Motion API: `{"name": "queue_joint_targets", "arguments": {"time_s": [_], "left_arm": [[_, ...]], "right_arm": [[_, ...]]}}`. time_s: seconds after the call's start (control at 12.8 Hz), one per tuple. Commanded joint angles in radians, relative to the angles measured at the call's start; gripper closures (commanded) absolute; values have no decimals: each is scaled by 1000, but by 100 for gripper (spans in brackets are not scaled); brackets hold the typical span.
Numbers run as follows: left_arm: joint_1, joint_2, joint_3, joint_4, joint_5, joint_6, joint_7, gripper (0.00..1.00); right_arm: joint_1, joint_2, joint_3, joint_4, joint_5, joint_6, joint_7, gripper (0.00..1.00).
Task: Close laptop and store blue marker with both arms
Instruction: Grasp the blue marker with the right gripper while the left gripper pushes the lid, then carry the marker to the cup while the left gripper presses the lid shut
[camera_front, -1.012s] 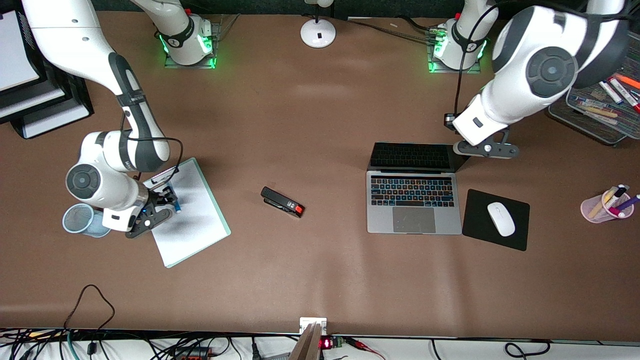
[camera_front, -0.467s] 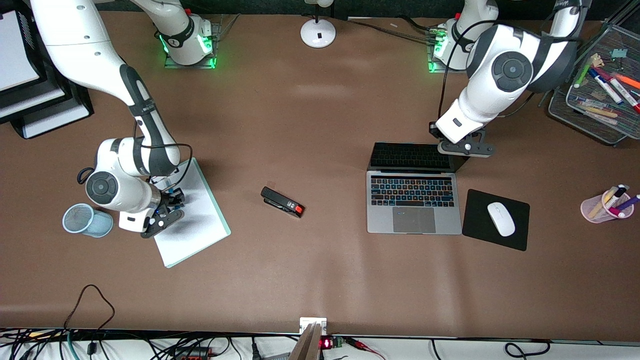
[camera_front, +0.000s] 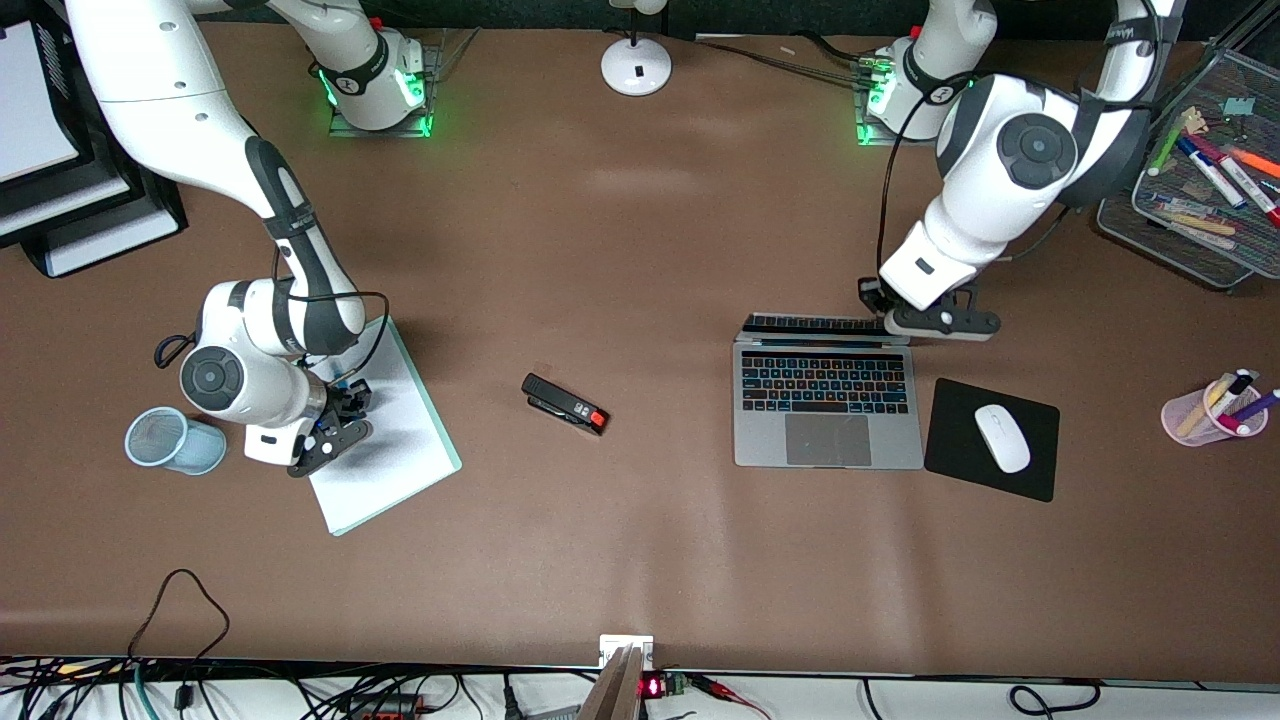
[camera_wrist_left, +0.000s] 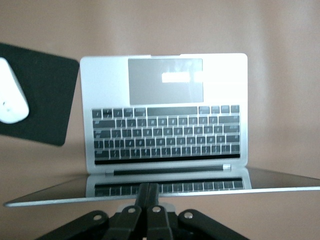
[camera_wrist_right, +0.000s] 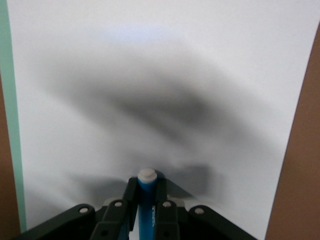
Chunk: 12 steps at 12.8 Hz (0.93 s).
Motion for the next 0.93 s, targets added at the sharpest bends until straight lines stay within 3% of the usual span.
{"name": "queue_joint_targets", "arguments": {"time_s": [0.0, 0.23, 0.39, 0.62, 0.86], "left_arm": [[-9, 137, -11, 41, -9, 97, -17, 100], [-9, 179, -8, 41, -8, 157, -17, 100], [-9, 182, -6, 42, -6, 159, -14, 100], [-8, 274, 0, 102, 14, 226, -15, 100], [-8, 355, 11, 194, 12, 238, -14, 100]], "right_arm": [[-6, -1, 7, 19, 13, 0, -4, 100], [-12, -55, 5, 86, 41, -84, -16, 100], [-36, -81, 0, 190, 43, -219, -68, 100], [-82, -136, 2, 283, 75, -330, -229, 100], [-110, -207, -3, 286, 159, -345, -460, 100]]}}
